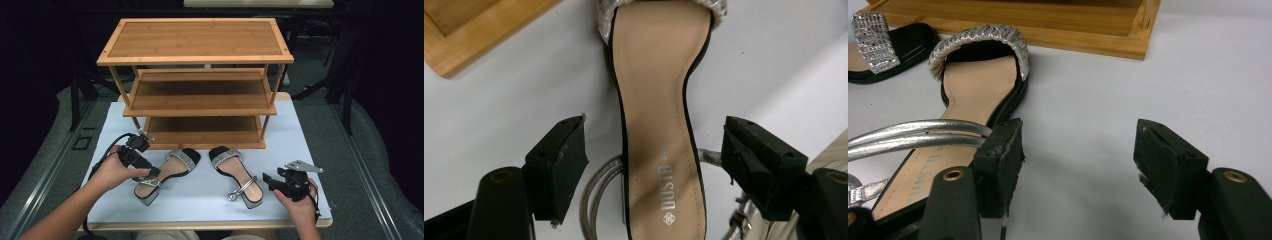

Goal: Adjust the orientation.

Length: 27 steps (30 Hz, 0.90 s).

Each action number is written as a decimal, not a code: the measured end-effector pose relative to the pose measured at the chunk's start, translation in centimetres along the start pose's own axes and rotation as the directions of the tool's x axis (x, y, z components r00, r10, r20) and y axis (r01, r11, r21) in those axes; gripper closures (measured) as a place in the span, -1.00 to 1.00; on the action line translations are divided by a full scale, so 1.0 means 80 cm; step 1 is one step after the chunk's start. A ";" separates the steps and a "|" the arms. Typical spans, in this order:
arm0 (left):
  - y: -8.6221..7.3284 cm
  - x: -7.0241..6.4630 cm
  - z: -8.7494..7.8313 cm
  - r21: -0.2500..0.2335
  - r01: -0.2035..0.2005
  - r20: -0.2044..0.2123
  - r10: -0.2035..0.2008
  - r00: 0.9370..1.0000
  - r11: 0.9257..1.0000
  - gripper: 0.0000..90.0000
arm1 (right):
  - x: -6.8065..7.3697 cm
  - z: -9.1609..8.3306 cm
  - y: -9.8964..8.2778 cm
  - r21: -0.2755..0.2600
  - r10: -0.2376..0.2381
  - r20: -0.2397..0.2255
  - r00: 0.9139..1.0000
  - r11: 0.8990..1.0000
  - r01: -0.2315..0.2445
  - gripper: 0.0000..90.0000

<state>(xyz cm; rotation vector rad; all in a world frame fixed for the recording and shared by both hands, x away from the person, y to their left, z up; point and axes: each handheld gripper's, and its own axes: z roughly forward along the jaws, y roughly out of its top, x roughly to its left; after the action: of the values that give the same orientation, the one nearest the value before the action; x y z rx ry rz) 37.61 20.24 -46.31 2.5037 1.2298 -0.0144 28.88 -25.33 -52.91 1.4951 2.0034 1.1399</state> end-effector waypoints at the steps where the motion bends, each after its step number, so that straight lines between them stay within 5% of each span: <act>1: 0.001 0.000 0.003 0.011 0.003 0.002 -0.003 1.000 1.000 -0.44 | 0.000 0.002 -0.001 -0.010 0.003 -0.002 1.000 1.000 -0.003 -0.21; 6: 0.009 -0.005 0.021 0.085 0.003 -0.014 -0.002 1.000 0.996 -0.45 | 0.001 0.003 -0.002 0.020 0.002 -0.012 1.000 1.000 -0.002 -0.21; 27: 0.015 -0.010 0.063 0.159 -0.002 -0.009 0.003 1.000 0.987 -0.42 | -0.001 0.008 -0.005 0.032 0.011 -0.014 1.000 0.999 -0.011 -0.21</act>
<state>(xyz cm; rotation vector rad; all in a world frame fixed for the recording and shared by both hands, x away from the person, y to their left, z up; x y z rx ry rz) 38.75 17.40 -50.51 2.6438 1.2756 -0.1045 29.13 -25.22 -53.66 1.5193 2.0345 1.1307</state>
